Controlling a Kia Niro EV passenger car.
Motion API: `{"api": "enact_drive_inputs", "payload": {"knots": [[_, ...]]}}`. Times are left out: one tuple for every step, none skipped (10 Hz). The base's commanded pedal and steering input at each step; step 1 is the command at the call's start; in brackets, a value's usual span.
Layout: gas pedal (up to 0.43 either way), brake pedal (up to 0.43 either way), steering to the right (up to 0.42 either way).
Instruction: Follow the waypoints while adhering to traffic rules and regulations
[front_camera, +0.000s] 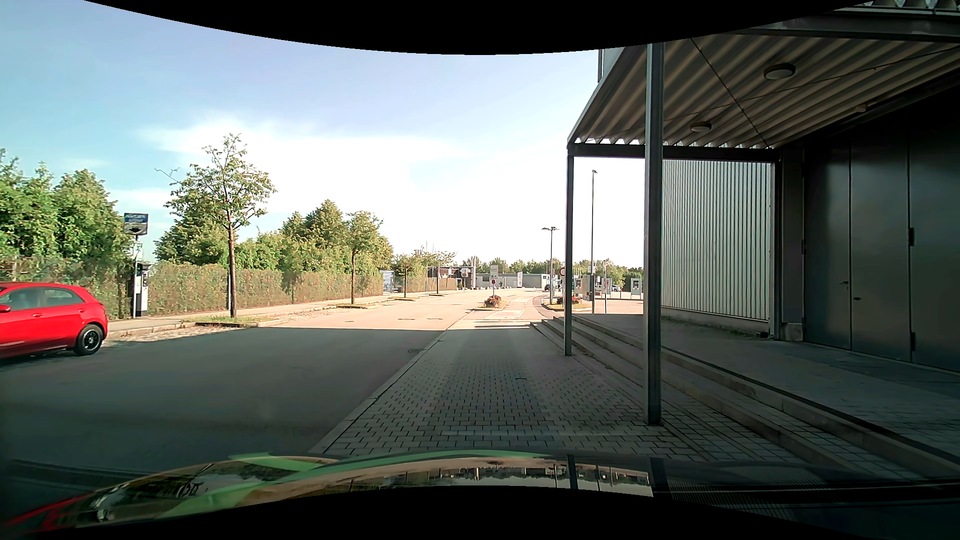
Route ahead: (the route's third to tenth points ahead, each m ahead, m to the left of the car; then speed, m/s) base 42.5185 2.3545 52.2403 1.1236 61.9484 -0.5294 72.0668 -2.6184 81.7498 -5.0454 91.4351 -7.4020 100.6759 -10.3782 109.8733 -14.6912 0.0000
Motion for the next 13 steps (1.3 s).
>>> {"api": "enact_drive_inputs", "payload": {"knots": [[0.000, 0.268, -0.068], [0.000, 0.268, -0.067], [0.000, 0.268, -0.068], [0.000, 0.268, -0.067], [0.000, 0.274, -0.068], [0.000, 0.268, -0.067], [0.000, 0.274, -0.068], [0.000, 0.274, -0.067], [0.000, 0.274, -0.068], [0.000, 0.274, -0.068], [0.000, 0.274, -0.067], [0.000, 0.274, -0.067], [0.000, 0.274, -0.068]]}}
